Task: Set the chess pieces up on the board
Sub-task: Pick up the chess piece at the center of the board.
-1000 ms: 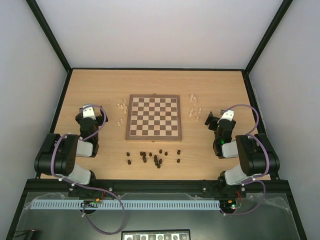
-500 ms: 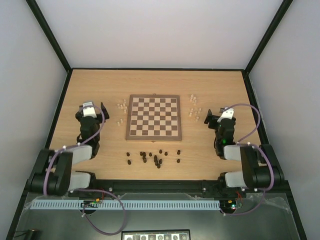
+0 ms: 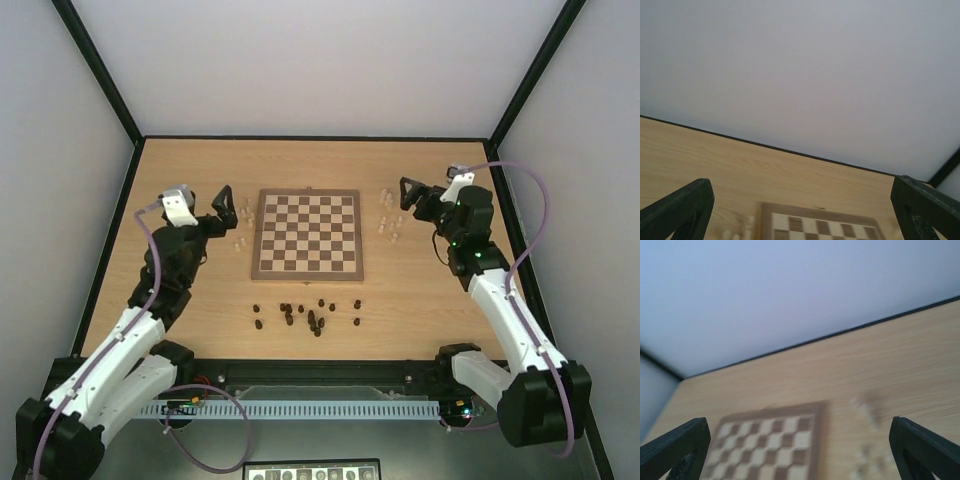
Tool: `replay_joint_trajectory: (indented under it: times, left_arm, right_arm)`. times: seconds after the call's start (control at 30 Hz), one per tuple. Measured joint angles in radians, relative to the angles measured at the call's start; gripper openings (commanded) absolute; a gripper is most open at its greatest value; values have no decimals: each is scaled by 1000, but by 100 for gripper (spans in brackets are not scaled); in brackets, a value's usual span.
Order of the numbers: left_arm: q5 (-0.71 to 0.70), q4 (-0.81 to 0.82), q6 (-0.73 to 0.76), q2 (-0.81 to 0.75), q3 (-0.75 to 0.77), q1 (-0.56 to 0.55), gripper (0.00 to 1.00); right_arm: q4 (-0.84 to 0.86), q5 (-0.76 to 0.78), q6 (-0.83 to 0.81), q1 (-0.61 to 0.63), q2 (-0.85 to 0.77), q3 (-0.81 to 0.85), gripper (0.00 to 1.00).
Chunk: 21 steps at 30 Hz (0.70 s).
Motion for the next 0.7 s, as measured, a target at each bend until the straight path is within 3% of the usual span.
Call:
replay_joint_trajectory:
  times: [0.17,0.33,0.6,0.7]
  left_arm:
    - [118,-236,-102,-28,157,0,99]
    - [249,-396,-153,-95,221,0,99]
    - [399,-592,-133,-142,207,-2,100]
    - [477,-621,-133,-159,165,-2,100]
  right_arm:
    - [-172,-349,58,3,-73,21,99]
    - [-294,-541,122,5,-136,-27,99]
    - [-400,-581,220,5,-291,-58,99]
    - [-427,-603,242,7,-281,-52,99]
